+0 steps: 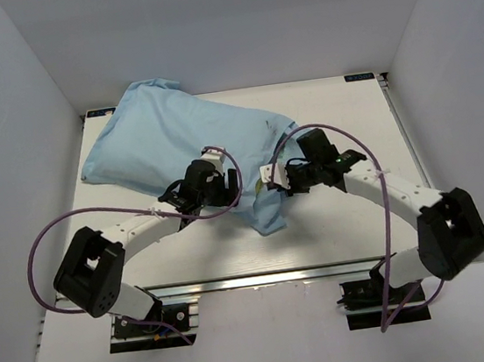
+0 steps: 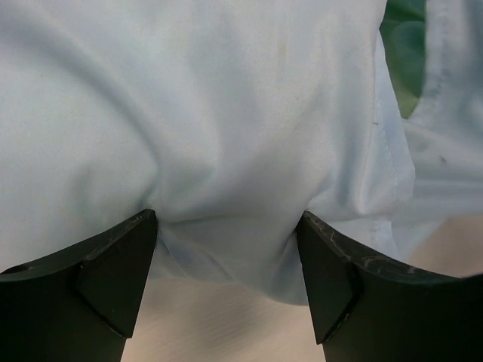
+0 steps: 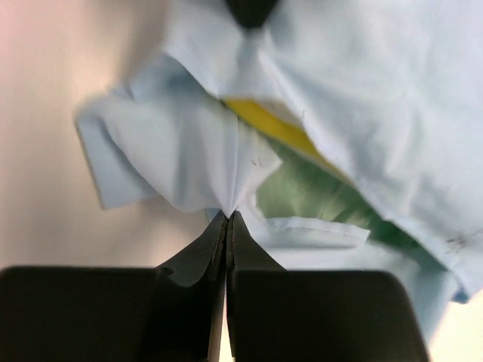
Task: Put the pillow into the pillowcase
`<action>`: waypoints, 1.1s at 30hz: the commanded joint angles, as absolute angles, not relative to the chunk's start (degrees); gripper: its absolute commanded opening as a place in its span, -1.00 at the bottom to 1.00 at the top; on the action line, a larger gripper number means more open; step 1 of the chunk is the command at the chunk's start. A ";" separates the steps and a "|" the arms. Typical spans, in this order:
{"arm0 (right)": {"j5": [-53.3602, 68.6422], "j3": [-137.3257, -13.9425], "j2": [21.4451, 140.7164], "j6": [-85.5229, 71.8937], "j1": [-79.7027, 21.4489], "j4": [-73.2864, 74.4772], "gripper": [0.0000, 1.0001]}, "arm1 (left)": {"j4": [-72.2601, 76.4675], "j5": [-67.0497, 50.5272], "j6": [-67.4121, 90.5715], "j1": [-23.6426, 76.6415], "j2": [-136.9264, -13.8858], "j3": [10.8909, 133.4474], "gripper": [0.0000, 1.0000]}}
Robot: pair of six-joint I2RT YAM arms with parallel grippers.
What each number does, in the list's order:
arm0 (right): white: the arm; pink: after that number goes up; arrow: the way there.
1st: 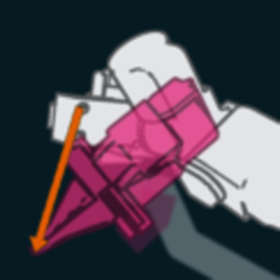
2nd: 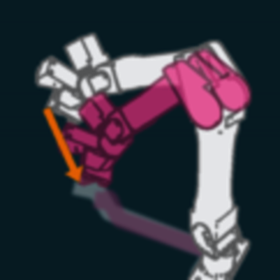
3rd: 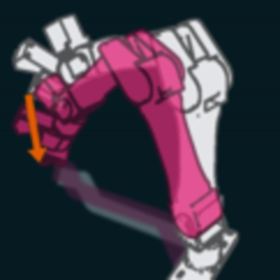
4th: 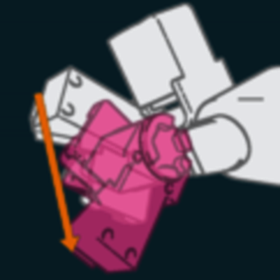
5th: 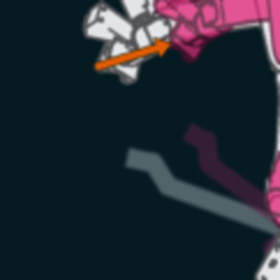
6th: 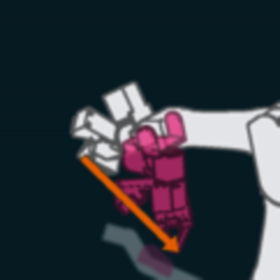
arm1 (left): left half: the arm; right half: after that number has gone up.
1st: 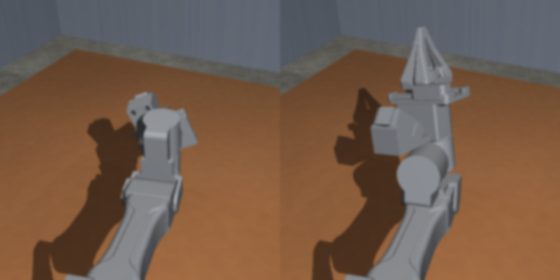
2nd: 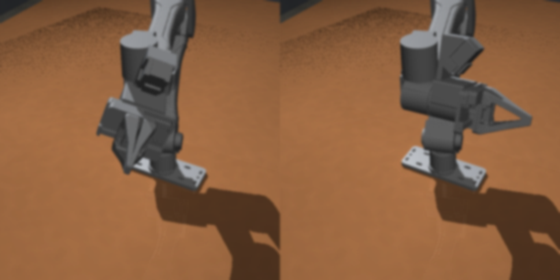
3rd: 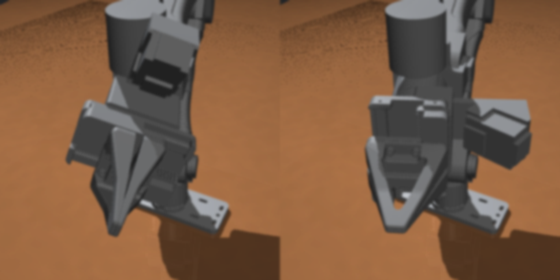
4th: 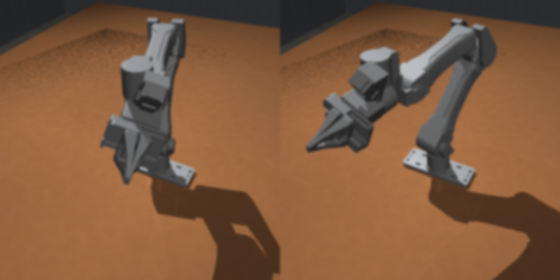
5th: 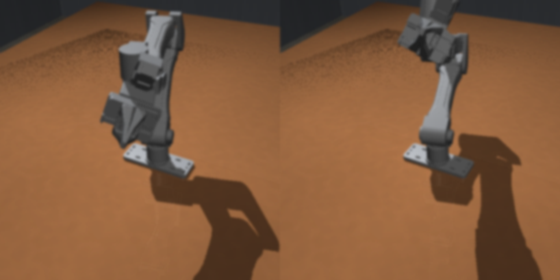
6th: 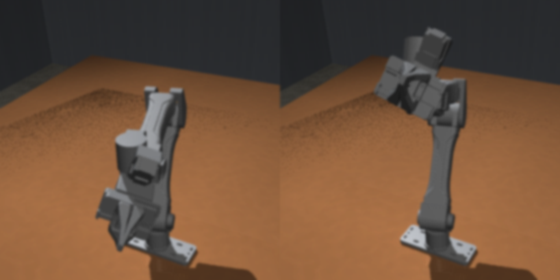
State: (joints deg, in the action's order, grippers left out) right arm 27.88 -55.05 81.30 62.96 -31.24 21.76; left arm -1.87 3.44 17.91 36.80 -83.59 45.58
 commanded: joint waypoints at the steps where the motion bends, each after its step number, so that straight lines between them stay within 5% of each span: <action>1: 37.41 -56.95 74.11 60.99 -31.99 24.16 -1.00 | -2.11 1.23 18.54 36.39 -85.42 48.33 0.68; 9: 43.07 -57.05 66.27 75.49 -38.14 43.06 -1.00 | -3.25 -2.28 18.64 33.22 -86.48 55.97 0.69; 17: 39.64 -61.16 65.74 67.27 -41.31 32.89 -1.00 | -6.51 -6.67 18.28 33.14 -94.21 59.77 0.64; 22: 27.27 -66.00 68.72 56.88 -41.22 20.33 -1.00 | -5.01 -11.15 17.85 33.22 -95.54 54.50 0.49; 33: 22.57 -59.60 76.37 46.67 -41.22 7.91 -1.00 | -0.62 -21.61 20.21 37.18 -87.37 43.68 0.27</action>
State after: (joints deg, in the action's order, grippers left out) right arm 22.41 -61.45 75.42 50.22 -41.32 15.00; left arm 6.11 -13.10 18.31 34.65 -89.97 47.05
